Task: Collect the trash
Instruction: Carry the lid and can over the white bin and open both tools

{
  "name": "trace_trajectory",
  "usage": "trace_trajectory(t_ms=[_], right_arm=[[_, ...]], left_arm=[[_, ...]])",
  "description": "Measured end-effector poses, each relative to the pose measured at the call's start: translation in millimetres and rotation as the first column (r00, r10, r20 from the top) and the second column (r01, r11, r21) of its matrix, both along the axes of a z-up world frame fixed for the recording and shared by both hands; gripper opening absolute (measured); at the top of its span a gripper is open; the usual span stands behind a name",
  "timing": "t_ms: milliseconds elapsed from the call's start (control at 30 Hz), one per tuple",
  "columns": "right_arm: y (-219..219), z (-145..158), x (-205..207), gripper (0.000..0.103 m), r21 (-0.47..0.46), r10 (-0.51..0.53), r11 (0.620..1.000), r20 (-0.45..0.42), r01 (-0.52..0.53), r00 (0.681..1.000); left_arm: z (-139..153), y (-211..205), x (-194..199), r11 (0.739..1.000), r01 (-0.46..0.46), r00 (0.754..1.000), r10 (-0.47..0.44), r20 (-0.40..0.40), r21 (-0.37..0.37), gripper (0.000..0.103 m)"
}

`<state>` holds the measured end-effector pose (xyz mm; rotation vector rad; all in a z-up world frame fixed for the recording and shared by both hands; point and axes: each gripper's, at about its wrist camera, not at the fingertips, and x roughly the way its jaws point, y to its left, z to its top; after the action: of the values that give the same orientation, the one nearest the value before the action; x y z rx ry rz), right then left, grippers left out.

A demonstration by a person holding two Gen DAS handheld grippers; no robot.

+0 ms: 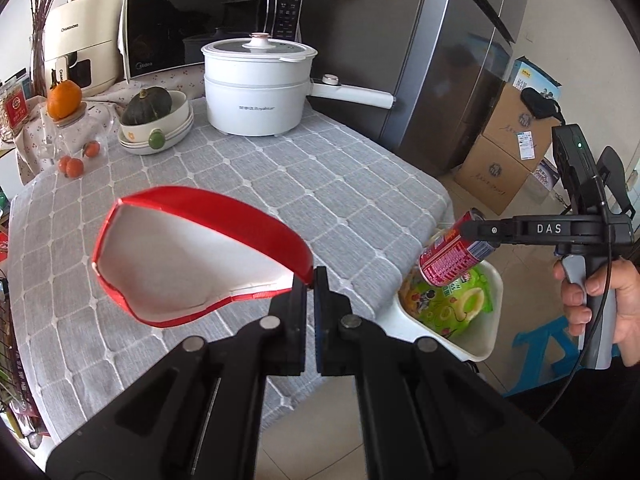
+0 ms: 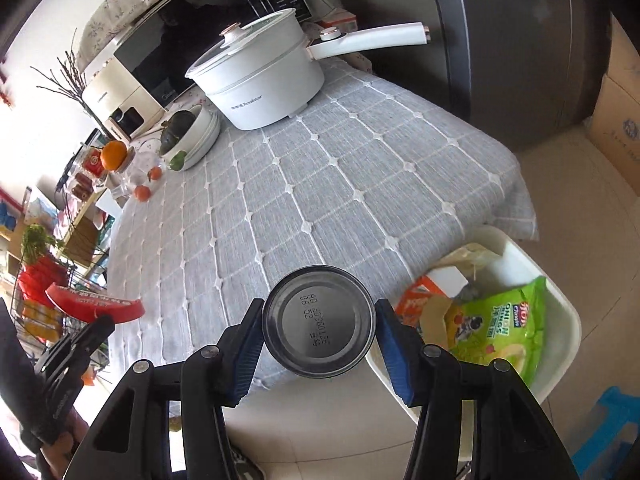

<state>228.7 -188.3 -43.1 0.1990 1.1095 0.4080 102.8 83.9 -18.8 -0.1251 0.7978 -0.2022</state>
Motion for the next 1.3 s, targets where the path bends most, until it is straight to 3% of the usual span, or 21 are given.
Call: trace_trajectory(t_ms=[167, 233, 433, 667, 833, 1000, 1067, 1300], right_arm=[[-39.3, -1.2, -18.9, 0.055, 0.000, -0.031, 1.000, 0.043, 0.031, 0.999], [-56.3, -9.3, -19.5, 0.055, -0.004, -0.062, 0.998, -0.008, 0.062, 0.998], [-100.0, -10.1, -13.2, 0.055, -0.003, -0.140, 0.990, -0.021, 0.140, 0.990], [-151.6, -18.8, -8.0, 0.055, -0.004, -0.232, 0.973, -0.051, 0.232, 0.971], [-173.5, -20.9, -9.0, 0.055, -0.067, -0.273, 0.961, -0.039, 0.270, 0.961], [-192.2, -22.9, -14.6, 0.055, -0.068, -0.301, 0.952, -0.045, 0.297, 0.953], [-197.0, -25.0, -16.8, 0.055, -0.064, -0.304, 0.952, -0.053, 0.301, 0.951], [-200.1, -27.6, -22.7, 0.055, -0.067, -0.308, 0.950, -0.055, 0.304, 0.950]], left_arm=[[-3.5, -25.7, -1.2, 0.995, 0.035, 0.999, -0.036, -0.014, -0.091, 0.003], [-5.9, -40.9, 5.3, 0.990, 0.064, 0.998, -0.067, -0.017, -0.123, 0.003], [-23.9, -109.8, 25.9, 0.969, 0.218, 0.974, -0.224, -0.046, -0.114, 0.003], [-55.4, -191.4, 41.9, 0.907, 0.407, 0.905, -0.417, -0.087, -0.112, 0.004], [-77.1, -219.0, 51.5, 0.892, 0.439, 0.882, -0.450, -0.138, -0.106, 0.004], [-91.1, -221.8, 58.5, 0.895, 0.437, 0.882, -0.446, -0.149, -0.090, 0.004], [-93.8, -221.6, 59.4, 0.899, 0.429, 0.887, -0.437, -0.148, -0.084, 0.007], [-86.1, -213.1, 59.0, 0.924, 0.378, 0.912, -0.381, -0.149, -0.051, 0.049]])
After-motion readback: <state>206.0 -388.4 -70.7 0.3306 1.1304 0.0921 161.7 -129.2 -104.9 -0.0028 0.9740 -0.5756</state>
